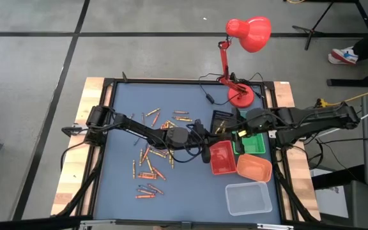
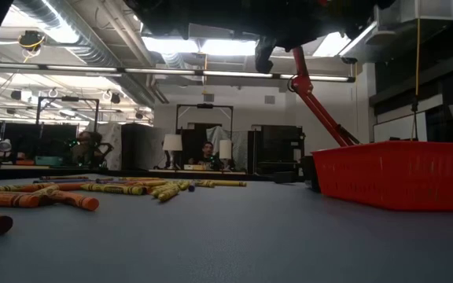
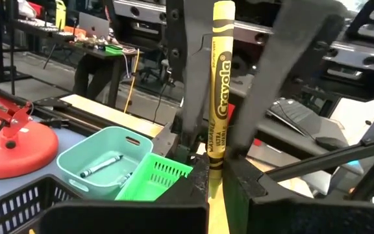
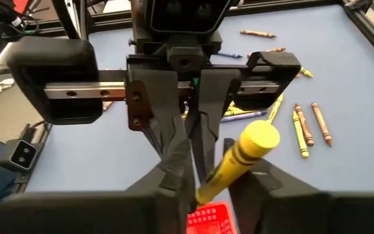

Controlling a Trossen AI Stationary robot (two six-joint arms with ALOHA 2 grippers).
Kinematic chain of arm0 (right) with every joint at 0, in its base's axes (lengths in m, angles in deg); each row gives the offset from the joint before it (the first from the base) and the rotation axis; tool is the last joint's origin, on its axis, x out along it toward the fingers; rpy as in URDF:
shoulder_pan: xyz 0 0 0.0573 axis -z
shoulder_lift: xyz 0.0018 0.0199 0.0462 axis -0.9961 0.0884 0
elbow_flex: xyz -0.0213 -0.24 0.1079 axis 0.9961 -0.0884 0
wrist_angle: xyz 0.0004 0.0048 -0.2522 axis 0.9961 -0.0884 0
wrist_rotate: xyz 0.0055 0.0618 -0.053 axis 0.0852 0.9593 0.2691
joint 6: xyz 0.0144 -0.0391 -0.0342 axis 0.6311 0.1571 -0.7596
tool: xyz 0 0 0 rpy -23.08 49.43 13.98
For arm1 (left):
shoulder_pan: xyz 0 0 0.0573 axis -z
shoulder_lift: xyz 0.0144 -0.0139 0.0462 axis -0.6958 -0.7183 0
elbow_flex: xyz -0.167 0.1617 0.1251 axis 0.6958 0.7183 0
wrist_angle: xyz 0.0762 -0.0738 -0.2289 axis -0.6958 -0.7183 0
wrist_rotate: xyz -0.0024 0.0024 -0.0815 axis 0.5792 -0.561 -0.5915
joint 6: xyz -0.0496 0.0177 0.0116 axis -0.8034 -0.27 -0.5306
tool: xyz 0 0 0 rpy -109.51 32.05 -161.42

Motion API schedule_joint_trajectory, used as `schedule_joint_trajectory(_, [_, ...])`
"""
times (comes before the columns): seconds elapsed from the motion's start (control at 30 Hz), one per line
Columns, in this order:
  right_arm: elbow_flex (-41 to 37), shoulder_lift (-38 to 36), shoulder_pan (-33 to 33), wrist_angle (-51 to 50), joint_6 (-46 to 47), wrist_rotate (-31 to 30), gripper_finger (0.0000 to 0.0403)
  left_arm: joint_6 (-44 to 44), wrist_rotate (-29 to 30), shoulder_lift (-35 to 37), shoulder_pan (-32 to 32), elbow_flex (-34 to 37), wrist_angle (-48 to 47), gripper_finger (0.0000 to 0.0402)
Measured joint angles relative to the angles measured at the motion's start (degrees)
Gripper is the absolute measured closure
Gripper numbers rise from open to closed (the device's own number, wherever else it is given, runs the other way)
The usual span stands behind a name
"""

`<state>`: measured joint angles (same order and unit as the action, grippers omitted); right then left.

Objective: Sort crayons
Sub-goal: Put the yellow green crayon into the green basket

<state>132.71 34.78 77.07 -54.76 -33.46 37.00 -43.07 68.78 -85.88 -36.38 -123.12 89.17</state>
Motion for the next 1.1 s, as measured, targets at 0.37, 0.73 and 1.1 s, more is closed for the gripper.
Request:
schedule_joint_trajectory(0.37, [0.0, -0.2, 0.0, -1.6, -0.5, 0.5, 0.0367, 3.7, 0.0, 0.0, 0.0, 0.0, -0.2, 0.0355])
schedule_joint_trajectory(0.73, [0.0, -0.2, 0.0, -21.2, -0.1, 0.5, 0.0386, 3.8, -1.6, 0.1, 0.0, 0.0, -6.0, 0.0314])
schedule_joint_trajectory(1.1, [0.0, -0.2, 0.0, -41.7, 1.4, 0.5, 0.0364, 3.8, -1.6, 0.1, -0.2, 0.0, -13.1, 0.0313])
